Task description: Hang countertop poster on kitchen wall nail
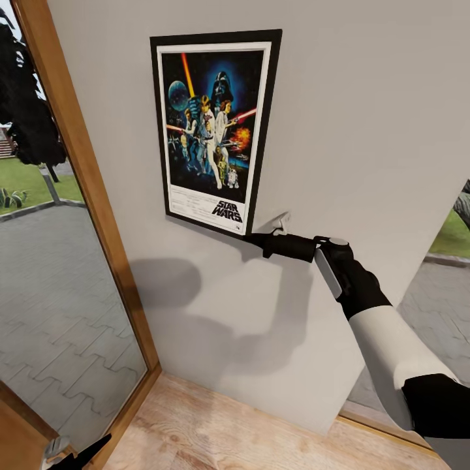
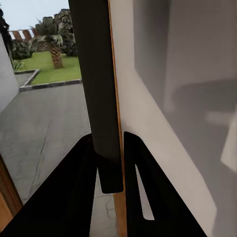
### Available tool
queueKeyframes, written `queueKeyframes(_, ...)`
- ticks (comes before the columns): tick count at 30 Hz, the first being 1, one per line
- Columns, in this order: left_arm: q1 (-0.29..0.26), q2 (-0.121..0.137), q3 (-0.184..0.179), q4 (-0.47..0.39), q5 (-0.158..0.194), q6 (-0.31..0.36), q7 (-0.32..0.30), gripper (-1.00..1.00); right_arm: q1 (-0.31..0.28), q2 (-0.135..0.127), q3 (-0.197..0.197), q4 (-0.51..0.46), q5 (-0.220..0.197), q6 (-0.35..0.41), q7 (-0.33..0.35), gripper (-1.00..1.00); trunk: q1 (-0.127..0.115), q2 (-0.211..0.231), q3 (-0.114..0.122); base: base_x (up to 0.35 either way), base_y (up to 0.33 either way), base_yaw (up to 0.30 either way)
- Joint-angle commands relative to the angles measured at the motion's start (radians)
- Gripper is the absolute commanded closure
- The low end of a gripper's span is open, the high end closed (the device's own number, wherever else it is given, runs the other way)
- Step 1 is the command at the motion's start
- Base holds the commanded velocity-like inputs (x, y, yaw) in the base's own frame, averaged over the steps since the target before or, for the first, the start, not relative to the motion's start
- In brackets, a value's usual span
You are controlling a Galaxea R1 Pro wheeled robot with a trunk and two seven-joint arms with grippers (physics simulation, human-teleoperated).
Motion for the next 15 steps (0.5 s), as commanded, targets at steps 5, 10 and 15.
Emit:
queueKeyframes(5, -0.001, 0.001, -0.008, -0.001, 0.008, -0.004, -0.001, -1.0, -0.001, -0.001, 0.002, 0.0, -0.013, 0.009, 0.0, 1.0, 0.001, -0.002, -0.002, 0.0, 0.0, 0.0)
queueKeyframes(10, -0.001, 0.001, -0.008, -0.001, 0.008, -0.004, -0.001, -1.0, -0.001, -0.001, 0.0, 0.0, -0.013, 0.009, 0.0, 1.0, 0.001, -0.002, -0.002, 0.0, 0.0, 0.0)
queueKeyframes(15, -0.001, 0.001, -0.008, -0.001, 0.007, -0.004, -0.001, -1.0, -0.001, -0.001, -0.002, 0.0, -0.013, 0.009, 0.0, 1.0, 0.001, -0.002, -0.002, 0.0, 0.0, 0.0)
